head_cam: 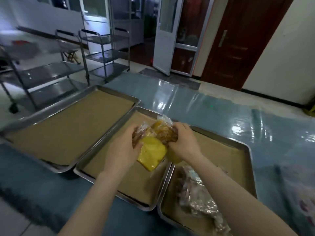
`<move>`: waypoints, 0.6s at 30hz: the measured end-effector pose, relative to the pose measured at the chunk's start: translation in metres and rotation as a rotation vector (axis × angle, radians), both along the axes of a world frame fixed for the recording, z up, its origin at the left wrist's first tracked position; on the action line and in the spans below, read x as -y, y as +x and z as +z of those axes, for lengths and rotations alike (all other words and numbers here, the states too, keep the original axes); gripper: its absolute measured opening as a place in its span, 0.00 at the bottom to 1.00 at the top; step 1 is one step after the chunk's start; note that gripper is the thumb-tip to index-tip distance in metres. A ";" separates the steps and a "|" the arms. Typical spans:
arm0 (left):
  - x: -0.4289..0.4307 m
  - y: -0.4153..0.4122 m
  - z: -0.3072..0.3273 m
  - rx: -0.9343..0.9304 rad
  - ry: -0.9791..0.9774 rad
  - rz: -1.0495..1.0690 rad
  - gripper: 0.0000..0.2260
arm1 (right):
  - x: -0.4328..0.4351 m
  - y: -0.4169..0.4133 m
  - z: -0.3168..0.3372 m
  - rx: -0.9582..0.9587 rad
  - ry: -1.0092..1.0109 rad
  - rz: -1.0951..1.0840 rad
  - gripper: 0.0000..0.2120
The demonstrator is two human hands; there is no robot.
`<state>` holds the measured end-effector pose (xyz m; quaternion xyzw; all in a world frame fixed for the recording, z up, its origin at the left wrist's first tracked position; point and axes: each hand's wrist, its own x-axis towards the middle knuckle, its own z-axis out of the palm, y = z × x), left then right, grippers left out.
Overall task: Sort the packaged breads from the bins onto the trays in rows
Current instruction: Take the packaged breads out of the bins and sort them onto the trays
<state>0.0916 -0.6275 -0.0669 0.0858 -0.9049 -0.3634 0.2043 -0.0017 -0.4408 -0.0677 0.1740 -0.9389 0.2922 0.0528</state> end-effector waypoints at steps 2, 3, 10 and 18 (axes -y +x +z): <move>0.024 -0.001 -0.022 0.064 0.052 0.027 0.21 | 0.019 0.001 -0.019 0.084 -0.019 -0.013 0.26; 0.033 -0.001 -0.032 0.089 0.076 0.046 0.21 | 0.027 0.001 -0.028 0.119 -0.026 -0.028 0.26; 0.079 -0.012 -0.083 0.204 0.248 0.249 0.19 | 0.066 -0.013 -0.072 0.484 -0.279 -0.280 0.24; 0.082 -0.035 -0.118 0.315 0.454 0.246 0.37 | 0.057 -0.010 -0.107 0.538 -0.300 -0.376 0.41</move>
